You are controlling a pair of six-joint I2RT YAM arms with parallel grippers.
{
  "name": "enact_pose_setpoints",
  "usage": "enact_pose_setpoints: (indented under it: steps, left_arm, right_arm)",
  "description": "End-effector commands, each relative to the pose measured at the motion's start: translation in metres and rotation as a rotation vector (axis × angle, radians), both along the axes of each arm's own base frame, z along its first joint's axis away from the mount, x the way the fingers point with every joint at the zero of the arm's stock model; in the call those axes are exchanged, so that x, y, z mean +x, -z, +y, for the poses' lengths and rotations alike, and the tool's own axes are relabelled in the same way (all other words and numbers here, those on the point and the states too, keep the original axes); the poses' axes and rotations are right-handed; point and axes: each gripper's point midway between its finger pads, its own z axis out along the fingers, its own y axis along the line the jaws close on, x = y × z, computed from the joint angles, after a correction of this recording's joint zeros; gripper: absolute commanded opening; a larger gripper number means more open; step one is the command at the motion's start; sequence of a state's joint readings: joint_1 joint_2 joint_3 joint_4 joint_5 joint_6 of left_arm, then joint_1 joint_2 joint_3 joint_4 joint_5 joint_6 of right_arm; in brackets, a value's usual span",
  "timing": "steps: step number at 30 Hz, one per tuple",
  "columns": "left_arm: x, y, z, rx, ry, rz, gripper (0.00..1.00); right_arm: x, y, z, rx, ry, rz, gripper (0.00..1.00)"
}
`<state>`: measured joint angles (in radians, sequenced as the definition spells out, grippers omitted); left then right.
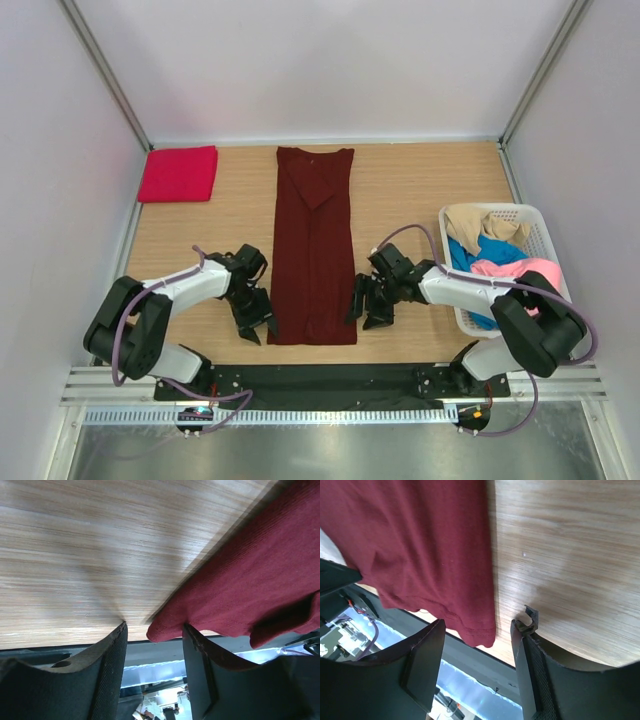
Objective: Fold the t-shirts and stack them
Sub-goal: Fold the tshirt
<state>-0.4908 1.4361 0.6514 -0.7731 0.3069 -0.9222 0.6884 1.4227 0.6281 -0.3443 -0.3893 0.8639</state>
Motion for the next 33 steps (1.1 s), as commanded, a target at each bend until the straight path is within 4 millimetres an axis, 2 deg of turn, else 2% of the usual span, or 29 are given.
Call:
enact_pose_setpoints:
  steps: [1,10,15,23,26,28,29,30,32,33]
  left_arm:
    - [0.019,0.006,-0.006,-0.006,-0.008,-0.078,0.49]
    - [0.014,0.012,-0.004,0.007,0.000,-0.048,0.43]
    - [0.013,0.015,-0.003,0.011,0.007,-0.041,0.39]
    - [0.012,0.019,0.001,0.030,0.022,-0.040,0.32]
    - [0.011,0.020,0.003,0.039,0.023,-0.039,0.24]
    - [0.010,0.022,0.005,0.050,0.023,-0.037,0.19]
    - [0.009,0.022,0.006,0.053,0.023,-0.035,0.14]
    - [0.009,0.022,0.006,0.051,0.022,-0.036,0.09]
    - [0.004,0.024,0.009,0.060,0.016,-0.028,0.00]
    - [0.003,0.024,0.010,0.060,0.016,-0.031,0.00]
  right_arm:
    - [-0.005,0.001,0.007,0.020,-0.026,0.010,0.63]
    - [-0.023,0.012,-0.002,-0.062,-0.024,0.042,0.62]
    - [-0.024,0.021,-0.001,-0.045,0.006,0.047,0.60]
    - [-0.030,0.038,-0.011,-0.094,0.040,0.081,0.49]
    - [-0.033,0.043,-0.019,-0.123,0.058,0.080,0.39]
    - [-0.036,0.045,-0.025,-0.144,0.062,0.082,0.28]
    - [-0.038,0.046,-0.027,-0.151,0.060,0.085,0.23]
    - [-0.040,0.048,-0.031,-0.162,0.063,0.087,0.13]
    - [-0.043,0.050,-0.035,-0.174,0.060,0.088,0.02]
    - [-0.044,0.051,-0.038,-0.181,0.055,0.085,0.01]
